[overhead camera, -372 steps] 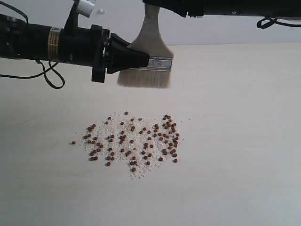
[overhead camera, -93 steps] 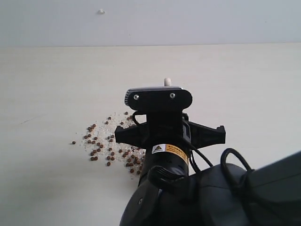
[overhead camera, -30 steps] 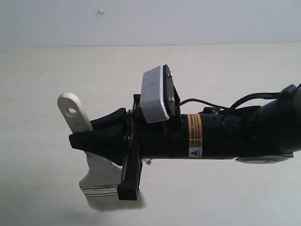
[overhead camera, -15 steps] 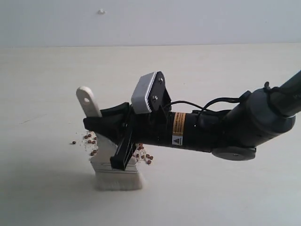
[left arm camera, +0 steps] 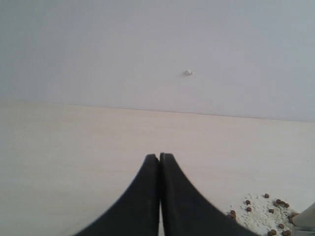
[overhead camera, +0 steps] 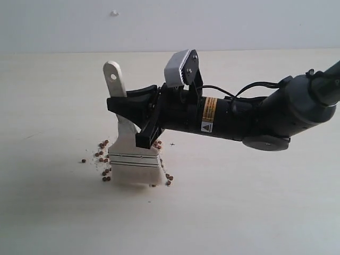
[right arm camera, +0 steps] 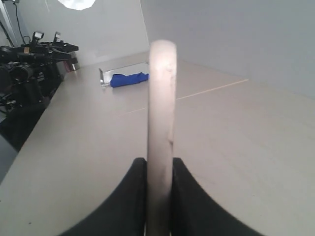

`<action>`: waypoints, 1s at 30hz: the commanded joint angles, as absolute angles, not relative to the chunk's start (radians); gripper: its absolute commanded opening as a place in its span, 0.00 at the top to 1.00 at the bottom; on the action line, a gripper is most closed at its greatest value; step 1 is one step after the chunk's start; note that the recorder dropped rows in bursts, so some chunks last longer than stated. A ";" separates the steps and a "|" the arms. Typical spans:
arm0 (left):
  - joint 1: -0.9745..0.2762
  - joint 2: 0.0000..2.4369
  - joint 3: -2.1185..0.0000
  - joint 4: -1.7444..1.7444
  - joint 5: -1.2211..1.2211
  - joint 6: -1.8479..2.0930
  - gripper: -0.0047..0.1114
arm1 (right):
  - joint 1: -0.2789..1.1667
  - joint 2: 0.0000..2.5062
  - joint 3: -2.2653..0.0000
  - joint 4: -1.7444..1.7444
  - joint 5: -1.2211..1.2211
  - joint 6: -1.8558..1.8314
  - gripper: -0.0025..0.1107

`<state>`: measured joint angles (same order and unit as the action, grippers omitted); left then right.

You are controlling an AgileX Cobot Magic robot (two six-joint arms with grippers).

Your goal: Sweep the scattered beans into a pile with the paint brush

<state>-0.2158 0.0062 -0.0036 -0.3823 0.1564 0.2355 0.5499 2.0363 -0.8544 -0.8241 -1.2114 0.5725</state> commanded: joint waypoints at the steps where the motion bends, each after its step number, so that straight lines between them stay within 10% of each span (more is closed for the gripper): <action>1: -0.222 0.000 0.000 -0.378 0.155 0.232 0.96 | 0.544 1.980 -0.865 -0.888 -1.221 0.611 0.98; 10: -0.222 0.000 0.000 -0.378 0.155 0.232 0.96 | 0.603 1.909 -0.865 -0.786 -1.221 0.773 0.98; 20: -0.222 0.000 0.000 -0.378 0.155 0.232 0.96 | 0.952 1.985 -0.926 0.277 -1.155 0.437 0.98; 30: -0.222 0.000 0.000 -0.378 0.155 0.232 0.96 | 1.029 2.192 -1.201 0.571 -0.924 0.299 0.98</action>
<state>-0.2158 0.0062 -0.0036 -0.3823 0.1564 0.2355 1.0285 2.1473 -1.1409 0.4565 -0.9947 0.3675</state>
